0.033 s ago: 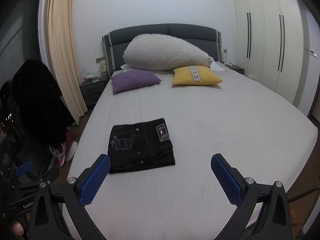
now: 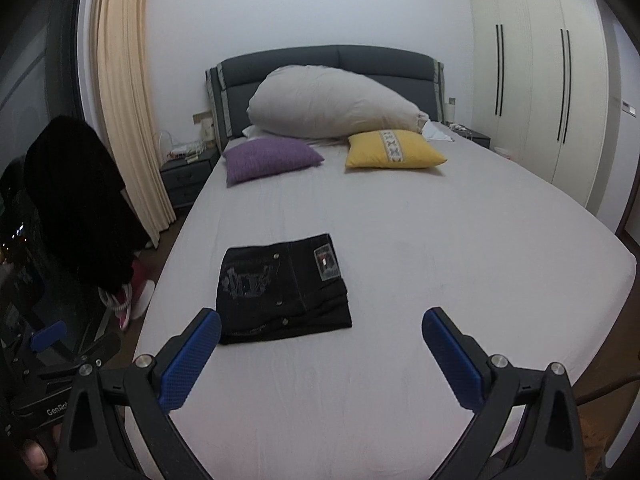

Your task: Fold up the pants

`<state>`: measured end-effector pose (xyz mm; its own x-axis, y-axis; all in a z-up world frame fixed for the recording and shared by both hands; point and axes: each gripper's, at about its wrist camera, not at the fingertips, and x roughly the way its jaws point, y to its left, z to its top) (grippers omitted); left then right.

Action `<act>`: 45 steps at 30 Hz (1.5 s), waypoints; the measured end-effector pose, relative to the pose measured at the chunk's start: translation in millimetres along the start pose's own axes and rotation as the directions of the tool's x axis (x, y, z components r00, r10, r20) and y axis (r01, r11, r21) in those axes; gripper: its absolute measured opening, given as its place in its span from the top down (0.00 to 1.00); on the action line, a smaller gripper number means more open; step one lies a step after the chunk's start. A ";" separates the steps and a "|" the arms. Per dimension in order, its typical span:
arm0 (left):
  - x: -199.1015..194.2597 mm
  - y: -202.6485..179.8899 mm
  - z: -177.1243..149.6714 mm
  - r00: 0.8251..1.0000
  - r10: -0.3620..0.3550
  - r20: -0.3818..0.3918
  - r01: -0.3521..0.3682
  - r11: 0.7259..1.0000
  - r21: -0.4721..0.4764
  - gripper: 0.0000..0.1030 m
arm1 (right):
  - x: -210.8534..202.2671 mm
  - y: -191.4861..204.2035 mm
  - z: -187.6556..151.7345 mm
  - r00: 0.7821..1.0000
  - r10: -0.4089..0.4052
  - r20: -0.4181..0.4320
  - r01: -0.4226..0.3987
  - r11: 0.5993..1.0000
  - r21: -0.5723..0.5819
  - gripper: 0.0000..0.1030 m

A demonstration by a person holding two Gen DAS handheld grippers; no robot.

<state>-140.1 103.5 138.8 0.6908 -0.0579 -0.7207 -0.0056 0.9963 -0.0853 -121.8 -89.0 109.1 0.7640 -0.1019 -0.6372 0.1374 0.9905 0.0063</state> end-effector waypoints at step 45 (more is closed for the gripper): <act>30.6 -7.3 -14.2 0.999 -0.006 -0.048 0.006 1.000 -0.015 0.00 | 9.9 8.2 -12.1 0.998 0.008 -0.056 -0.009 1.000 -0.021 0.00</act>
<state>-129.2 93.6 107.6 0.6554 -0.0671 -0.7523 -0.0127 0.9949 -0.0998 -120.7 -80.8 93.6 0.7283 -0.0887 -0.6795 0.1172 0.9931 -0.0040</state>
